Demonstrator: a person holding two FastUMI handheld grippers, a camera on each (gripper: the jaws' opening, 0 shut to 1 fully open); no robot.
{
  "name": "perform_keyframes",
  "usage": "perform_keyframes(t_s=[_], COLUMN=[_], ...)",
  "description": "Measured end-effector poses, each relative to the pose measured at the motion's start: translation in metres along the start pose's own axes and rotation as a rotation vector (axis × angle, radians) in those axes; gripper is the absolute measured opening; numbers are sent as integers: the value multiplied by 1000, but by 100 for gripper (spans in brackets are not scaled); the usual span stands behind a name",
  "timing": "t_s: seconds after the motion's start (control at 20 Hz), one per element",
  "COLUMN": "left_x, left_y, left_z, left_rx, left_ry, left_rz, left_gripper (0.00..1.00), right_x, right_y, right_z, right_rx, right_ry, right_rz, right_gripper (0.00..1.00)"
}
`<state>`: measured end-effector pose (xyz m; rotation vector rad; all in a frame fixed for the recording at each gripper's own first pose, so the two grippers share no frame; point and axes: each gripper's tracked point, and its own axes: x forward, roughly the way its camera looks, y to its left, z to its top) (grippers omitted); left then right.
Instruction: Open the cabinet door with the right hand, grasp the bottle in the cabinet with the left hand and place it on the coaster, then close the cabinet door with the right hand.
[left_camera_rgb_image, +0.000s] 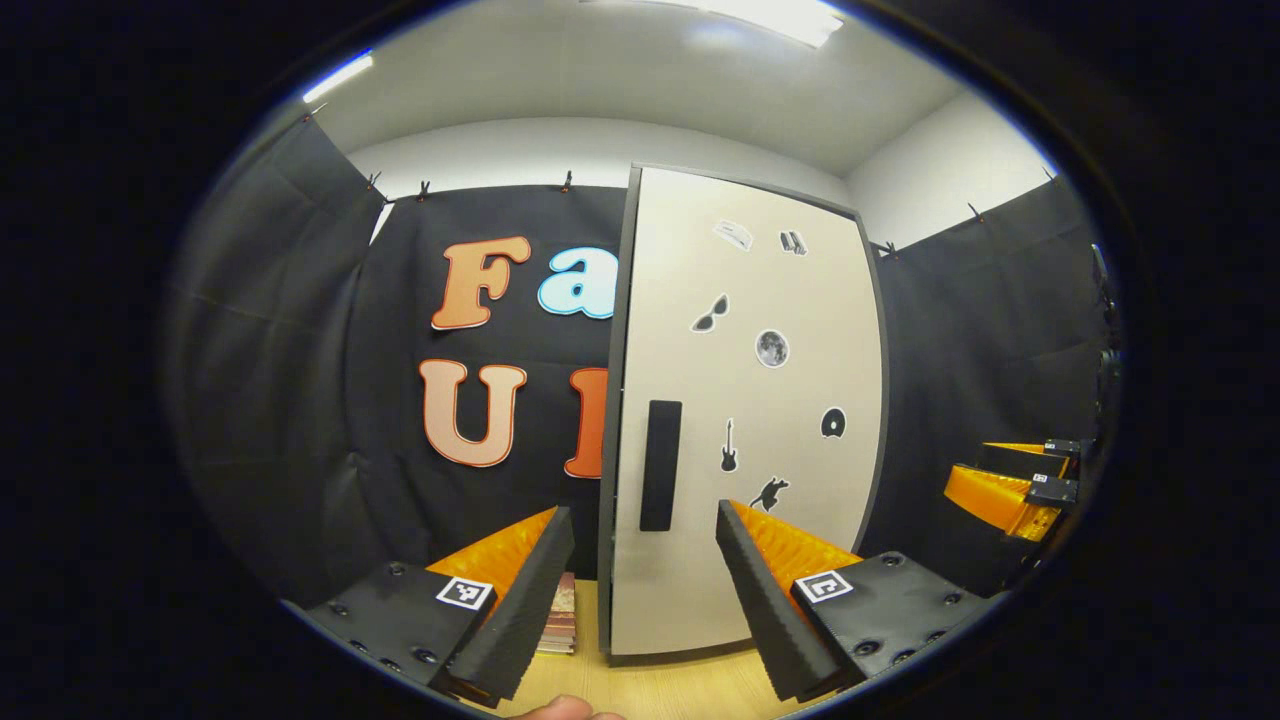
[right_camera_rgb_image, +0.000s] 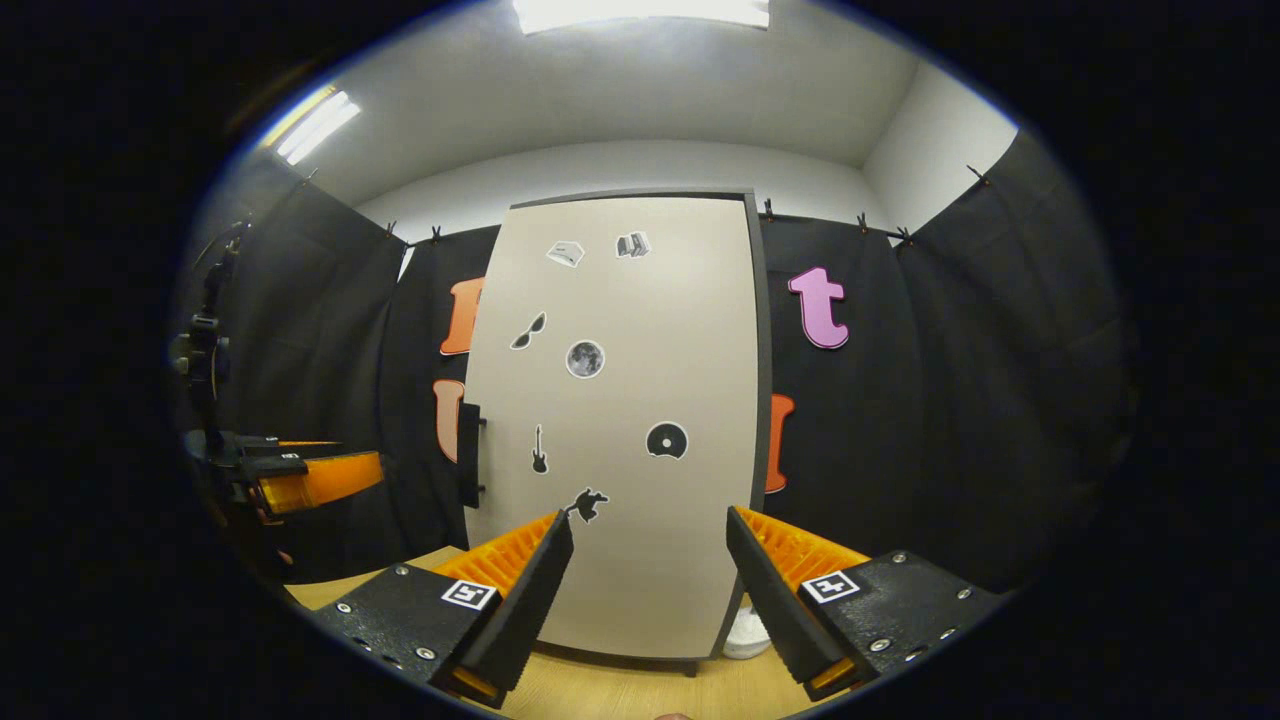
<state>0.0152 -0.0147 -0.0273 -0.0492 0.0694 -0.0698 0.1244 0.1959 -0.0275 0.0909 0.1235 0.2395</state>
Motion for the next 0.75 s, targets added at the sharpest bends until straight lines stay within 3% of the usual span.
perform_keyframes(t_s=[0.35, 0.45, 0.55, 0.6, 0.7, 0.75], left_x=[-17, -24, -30, -31, -35, -37], left_y=[-16, -19, -18, -18, -14, -12], left_z=[1, 4, 7, 9, 12, 13], left_rx=[28, 46, 56, 56, 60, 59], left_ry=[9, 1, -4, -10, -14, -18], left_rz=[88, 107, 127, 132, 144, 149], left_gripper=[94, 92, 96, 92, 96, 94], right_x=[-11, -14, -19, -19, -17, -17], right_y=[-22, -18, -8, -7, -7, -6], right_z=[-7, -4, -6, -8, -7, -6], right_rx=[15, 28, 55, 67, 76, 76], right_ry=[-2, -21, -21, -14, -19, -22], right_rz=[45, 81, 139, 140, 134, 134], right_gripper=[95, 95, 95, 95, 95, 95])
